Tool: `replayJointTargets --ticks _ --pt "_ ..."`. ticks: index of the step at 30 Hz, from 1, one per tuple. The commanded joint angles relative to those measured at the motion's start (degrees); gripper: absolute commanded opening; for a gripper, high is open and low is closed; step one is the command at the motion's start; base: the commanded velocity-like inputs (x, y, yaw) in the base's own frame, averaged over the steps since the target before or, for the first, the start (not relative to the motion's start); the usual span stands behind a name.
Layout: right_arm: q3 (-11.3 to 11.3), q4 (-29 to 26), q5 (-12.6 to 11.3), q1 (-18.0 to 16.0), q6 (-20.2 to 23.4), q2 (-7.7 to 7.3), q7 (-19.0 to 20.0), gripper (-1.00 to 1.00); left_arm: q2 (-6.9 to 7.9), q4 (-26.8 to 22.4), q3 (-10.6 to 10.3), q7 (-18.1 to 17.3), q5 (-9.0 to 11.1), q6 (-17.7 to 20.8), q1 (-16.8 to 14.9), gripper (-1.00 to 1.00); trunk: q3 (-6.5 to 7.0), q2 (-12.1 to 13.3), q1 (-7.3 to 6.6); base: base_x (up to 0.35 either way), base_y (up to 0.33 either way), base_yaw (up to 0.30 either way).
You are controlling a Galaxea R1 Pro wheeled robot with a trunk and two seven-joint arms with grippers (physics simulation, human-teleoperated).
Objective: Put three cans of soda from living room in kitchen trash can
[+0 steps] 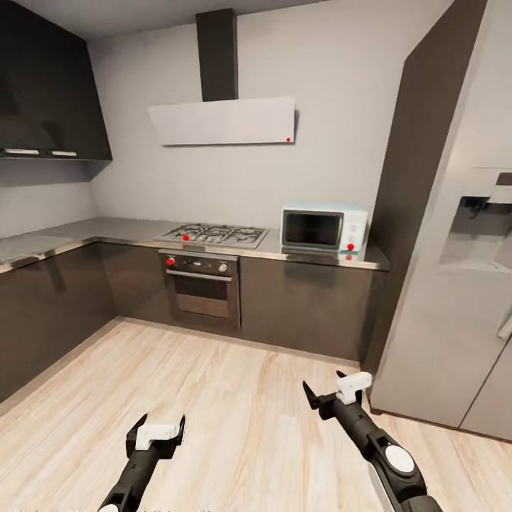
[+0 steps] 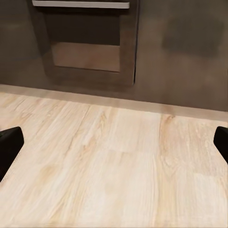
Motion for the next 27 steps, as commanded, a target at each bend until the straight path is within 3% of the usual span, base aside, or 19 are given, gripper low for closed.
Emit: replayJointTargets --ticks 1,27 --pt "0.0 0.0 0.0 0.0 0.0 0.01 0.02 1.0 0.0 0.0 0.0 0.0 -0.03 0.0 0.0 1.0 0.01 0.0 0.0 0.0 0.0 0.243" --pt "0.36 1.24 0.19 0.0 -0.08 0.13 0.01 1.0 0.0 0.0 0.05 0.09 -0.22 0.0 0.0 1.0 0.06 0.0 0.0 0.0 0.0 0.252"
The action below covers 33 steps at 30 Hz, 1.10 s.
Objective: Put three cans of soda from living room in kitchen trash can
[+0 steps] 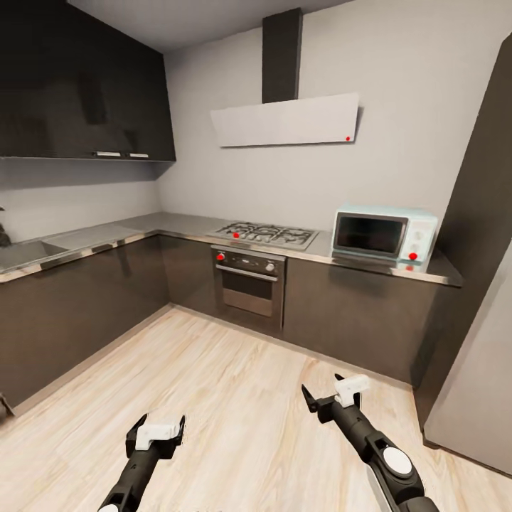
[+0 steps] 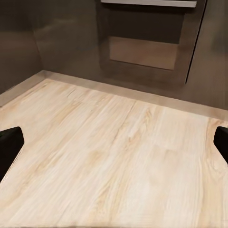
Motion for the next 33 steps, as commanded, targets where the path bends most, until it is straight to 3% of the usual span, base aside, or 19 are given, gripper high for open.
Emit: replayJointTargets --ticks 1,11,26,33 --pt "0.0 0.02 0.0 0.0 0.0 0.01 0.0 1.0 0.0 0.0 0.01 0.0 0.0 0.0 0.0 1.0 0.0 0.0 0.0 0.0 0.0 0.254" --pt "0.95 0.07 -0.01 0.0 -0.02 -0.04 0.02 1.0 0.0 0.07 -0.03 0.08 0.0 0.0 0.0 1.0 -0.03 0.0 0.0 0.0 0.0 0.226" --pt "2.34 0.08 0.04 0.0 -0.01 0.02 -0.42 1.0 0.0 2.49 0.03 0.32 0.18 0.0 -0.02 1.0 -0.06 0.0 0.0 0.0 0.0 0.028" --pt "5.91 0.08 0.03 0.0 -0.01 -0.03 -5.03 1.0 0.0 2.71 -0.1 0.35 0.31 0.0 0.0 1.0 -0.43 0.0 0.0 0.0 0.0 0.071"
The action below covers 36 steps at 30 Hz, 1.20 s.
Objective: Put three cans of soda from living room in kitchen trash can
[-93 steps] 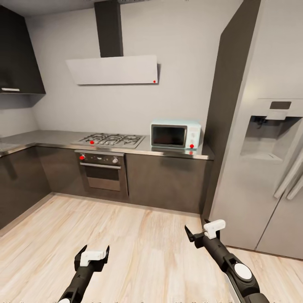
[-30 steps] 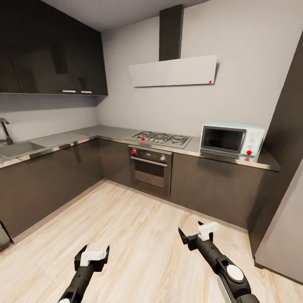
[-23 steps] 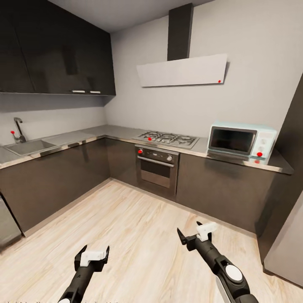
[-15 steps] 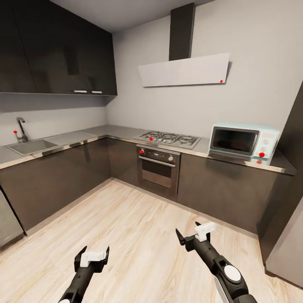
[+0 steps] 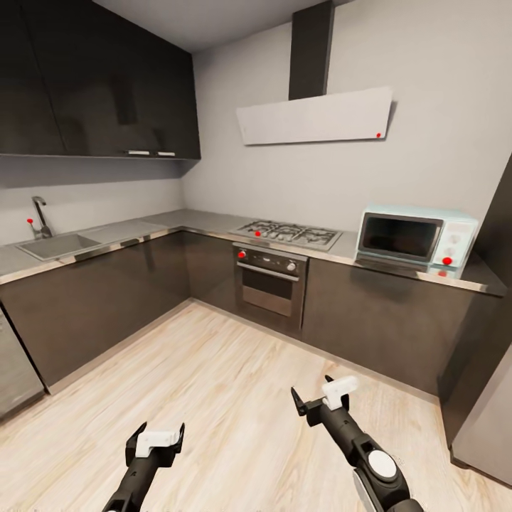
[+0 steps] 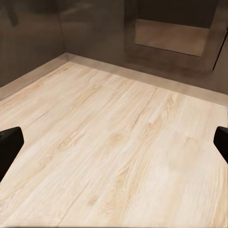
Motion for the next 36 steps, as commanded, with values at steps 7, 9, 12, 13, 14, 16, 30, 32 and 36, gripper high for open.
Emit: replayJointTargets --ticks 7,9,12,13,14,16,30,32,36 --pt "1.0 0.0 -0.02 0.0 0.0 -0.03 -1.21 1.0 0.0 0.02 -0.03 0.0 0.03 0.0 0.0 1.0 -0.51 0.0 0.0 0.0 0.0 0.128" --pt "1.09 0.0 -0.02 0.0 0.0 -0.03 -1.32 1.0 0.0 0.02 -0.03 0.0 0.02 0.0 -0.02 1.0 -0.66 0.0 0.0 0.0 0.0 0.14" --pt "1.2 0.0 -0.02 0.0 0.0 -0.03 -1.42 1.0 0.0 0.02 -0.04 0.0 0.0 0.0 -0.02 1.0 -0.88 0.0 0.0 0.0 0.0 0.146" --pt "1.26 0.0 -0.02 0.0 0.0 -0.04 -1.47 1.0 0.0 0.02 -0.04 0.0 -0.02 0.0 -0.03 1.0 -0.94 0.0 0.0 0.0 0.0 0.162" --pt "1.28 0.0 -0.02 0.0 0.0 -0.04 -1.48 1.0 -0.02 0.02 -0.04 0.0 -0.03 0.0 -0.03 1.0 -1.01 0.0 0.0 0.0 0.0 0.166" --pt "1.3 0.0 -0.02 0.0 0.0 -0.04 -1.5 1.0 -0.01 0.02 -0.04 0.0 -0.04 0.0 -0.01 1.0 -1.14 0.0 0.0 0.0 0.0 0.172" --pt "1.57 0.87 -0.02 0.0 0.0 -0.04 -1.52 1.0 -0.02 0.02 -0.04 0.0 -0.06 0.0 0.0 1.0 -1.9 0.0 0.0 0.0 0.0 0.192" --pt "1.62 0.92 -0.02 0.0 0.0 -0.04 -1.52 1.0 -0.01 0.02 -0.04 0.0 -0.1 0.0 -0.02 1.0 -1.98 0.0 0.0 0.0 0.0 0.209" --pt "1.66 0.95 -0.02 0.0 0.0 -0.02 -1.52 1.0 -0.05 0.02 -0.04 0.0 -0.12 0.0 -0.04 1.0 -2.14 0.0 0.0 0.0 0.0 0.214"
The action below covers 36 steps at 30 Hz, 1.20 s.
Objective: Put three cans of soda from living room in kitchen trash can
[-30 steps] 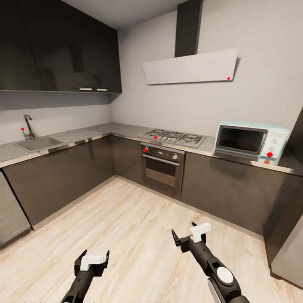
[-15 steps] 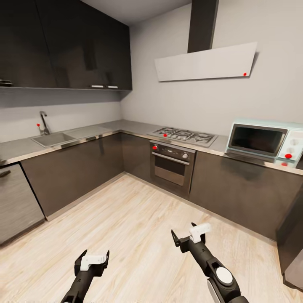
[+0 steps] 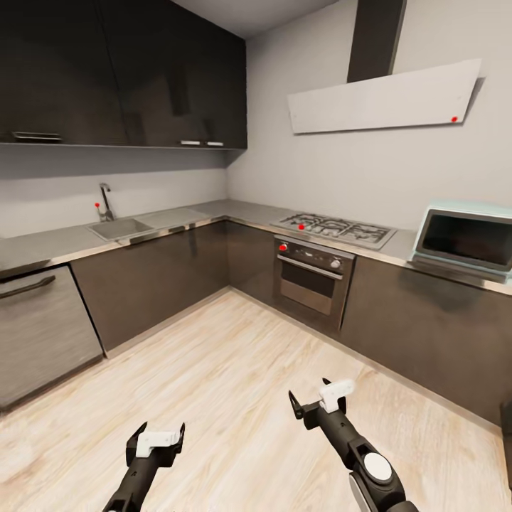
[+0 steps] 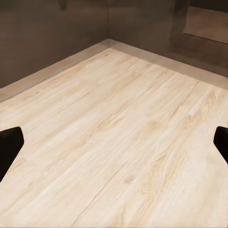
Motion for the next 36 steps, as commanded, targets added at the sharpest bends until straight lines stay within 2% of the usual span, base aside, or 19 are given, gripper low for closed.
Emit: replayJointTargets --ticks 1,9,18,36 --pt "0.0 0.0 0.0 0.0 0.0 0.02 0.0 1.0 0.01 0.0 0.0 0.0 0.0 0.0 0.01 1.0 -0.04 0.0 0.0 0.0 0.0 0.216" --pt "0.08 0.04 0.01 0.0 0.0 0.05 0.0 1.0 0.01 0.0 0.0 0.0 0.07 0.0 0.01 1.0 -0.3 0.0 0.0 0.0 0.0 0.219" --pt "1.15 0.54 0.05 0.0 0.0 0.06 -0.08 1.0 -0.01 0.0 0.0 0.02 0.02 0.0 0.02 1.0 -0.37 0.0 0.0 0.0 0.0 0.231" --pt "1.25 0.63 0.09 0.0 0.0 0.07 -0.09 1.0 -0.03 0.0 -0.08 0.09 0.0 0.0 0.04 1.0 -0.38 0.0 0.0 0.0 0.0 0.237"
